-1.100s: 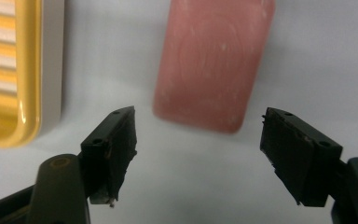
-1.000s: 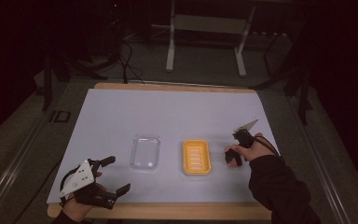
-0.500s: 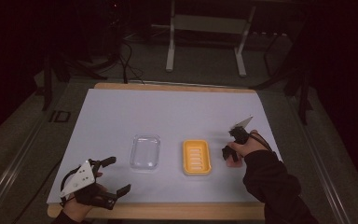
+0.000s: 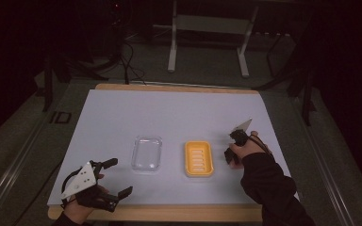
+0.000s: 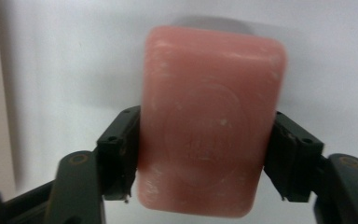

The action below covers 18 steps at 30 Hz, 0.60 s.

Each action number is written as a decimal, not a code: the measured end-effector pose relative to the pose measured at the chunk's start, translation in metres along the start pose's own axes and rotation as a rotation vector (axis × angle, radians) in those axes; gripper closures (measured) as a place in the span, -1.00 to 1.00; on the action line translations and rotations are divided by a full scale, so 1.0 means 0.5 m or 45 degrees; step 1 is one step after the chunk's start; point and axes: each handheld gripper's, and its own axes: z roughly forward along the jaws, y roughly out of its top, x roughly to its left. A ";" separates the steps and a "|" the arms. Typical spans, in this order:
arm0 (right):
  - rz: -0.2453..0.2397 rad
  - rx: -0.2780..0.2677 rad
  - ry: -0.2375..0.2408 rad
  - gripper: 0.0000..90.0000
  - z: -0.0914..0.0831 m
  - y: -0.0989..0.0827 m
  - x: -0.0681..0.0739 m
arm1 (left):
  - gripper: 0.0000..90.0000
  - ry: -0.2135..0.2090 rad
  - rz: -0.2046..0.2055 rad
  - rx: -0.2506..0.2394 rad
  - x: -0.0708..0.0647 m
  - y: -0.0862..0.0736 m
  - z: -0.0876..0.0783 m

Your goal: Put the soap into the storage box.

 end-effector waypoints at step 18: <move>-0.021 -0.045 -0.008 -0.16 -0.039 -0.001 0.009 | -1.00 -0.009 -0.002 0.005 0.000 0.000 0.000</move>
